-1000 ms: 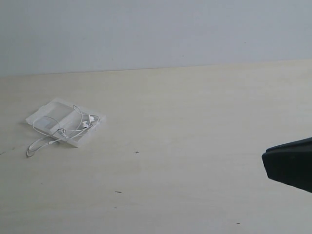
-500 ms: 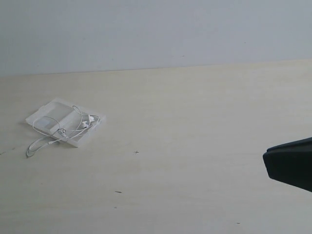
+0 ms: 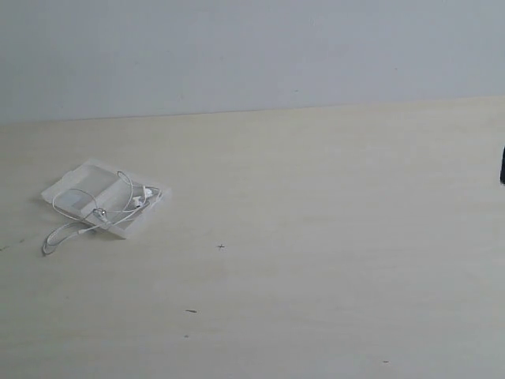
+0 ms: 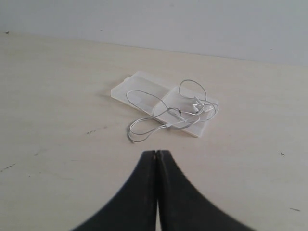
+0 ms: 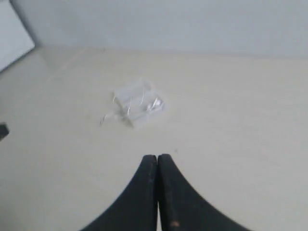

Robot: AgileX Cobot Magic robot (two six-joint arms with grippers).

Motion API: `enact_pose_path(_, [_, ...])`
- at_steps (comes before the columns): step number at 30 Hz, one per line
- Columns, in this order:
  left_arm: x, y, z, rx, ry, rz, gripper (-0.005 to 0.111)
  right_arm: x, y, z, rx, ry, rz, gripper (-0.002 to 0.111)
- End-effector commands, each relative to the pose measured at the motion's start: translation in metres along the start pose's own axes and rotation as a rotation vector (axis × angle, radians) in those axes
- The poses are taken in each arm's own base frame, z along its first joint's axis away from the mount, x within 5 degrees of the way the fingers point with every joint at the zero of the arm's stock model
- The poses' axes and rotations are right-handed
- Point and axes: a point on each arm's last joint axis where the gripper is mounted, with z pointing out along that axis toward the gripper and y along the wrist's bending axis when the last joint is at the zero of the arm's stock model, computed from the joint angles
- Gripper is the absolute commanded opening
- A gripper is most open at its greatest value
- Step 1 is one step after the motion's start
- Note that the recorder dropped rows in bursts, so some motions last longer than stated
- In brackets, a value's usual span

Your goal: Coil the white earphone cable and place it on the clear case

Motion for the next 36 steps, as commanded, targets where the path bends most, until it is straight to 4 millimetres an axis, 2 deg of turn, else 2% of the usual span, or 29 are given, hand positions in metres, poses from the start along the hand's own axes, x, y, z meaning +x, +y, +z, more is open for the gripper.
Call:
enact_pose_path(1, [0.0,0.0,0.0,-0.002,-0.008,-0.005,0.0,0.013,-0.014,-0.003,0.024,-0.258,0.054,0.0])
enact_pose_path(4, [0.0,0.0,0.0,-0.002,-0.008,-0.005,0.0,0.029,-0.024,-0.007,0.067,-0.341,0.103,0.0])
enact_pose_path(11, [0.0,0.0,0.0,-0.002,-0.008,-0.005,0.0,0.07,-0.048,-0.009,0.294,-0.402,0.239,0.0])
enact_pose_path(20, [0.0,0.0,0.0,-0.002,-0.008,-0.005,0.0,0.112,-0.063,-0.007,0.429,-0.462,0.286,0.0])
enact_pose_path(28, [0.0,0.0,0.0,-0.002,-0.008,-0.005,0.0,0.122,-0.066,0.0,0.409,-0.462,0.334,0.0])
enact_pose_path(36, [0.0,0.0,0.0,-0.002,-0.008,-0.005,0.0,0.119,-0.063,0.002,0.292,-0.567,0.509,0.0])
